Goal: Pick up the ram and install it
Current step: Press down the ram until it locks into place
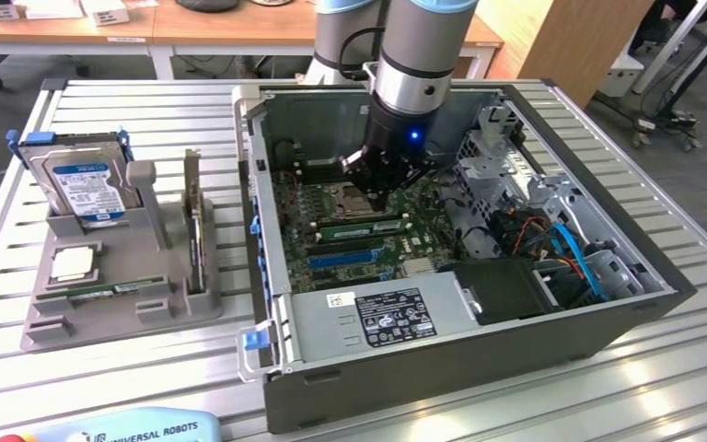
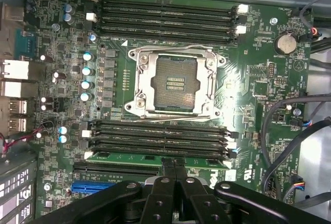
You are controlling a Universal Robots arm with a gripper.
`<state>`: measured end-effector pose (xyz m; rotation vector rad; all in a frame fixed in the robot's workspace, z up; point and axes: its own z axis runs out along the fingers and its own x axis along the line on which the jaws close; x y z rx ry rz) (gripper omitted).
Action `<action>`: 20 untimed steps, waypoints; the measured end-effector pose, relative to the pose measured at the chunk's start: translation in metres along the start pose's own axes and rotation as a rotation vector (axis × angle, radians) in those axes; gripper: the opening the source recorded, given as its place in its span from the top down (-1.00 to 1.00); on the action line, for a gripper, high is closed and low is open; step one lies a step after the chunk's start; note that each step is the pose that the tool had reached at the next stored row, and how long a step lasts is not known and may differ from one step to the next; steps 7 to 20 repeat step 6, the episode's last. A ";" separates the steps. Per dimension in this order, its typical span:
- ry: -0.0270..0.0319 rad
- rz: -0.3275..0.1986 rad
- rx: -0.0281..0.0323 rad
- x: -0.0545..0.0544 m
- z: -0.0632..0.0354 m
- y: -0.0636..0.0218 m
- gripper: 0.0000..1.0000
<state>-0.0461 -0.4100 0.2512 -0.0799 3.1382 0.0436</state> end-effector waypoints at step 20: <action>0.0001 0.000 0.0004 0.000 -0.0003 0.0000 0.80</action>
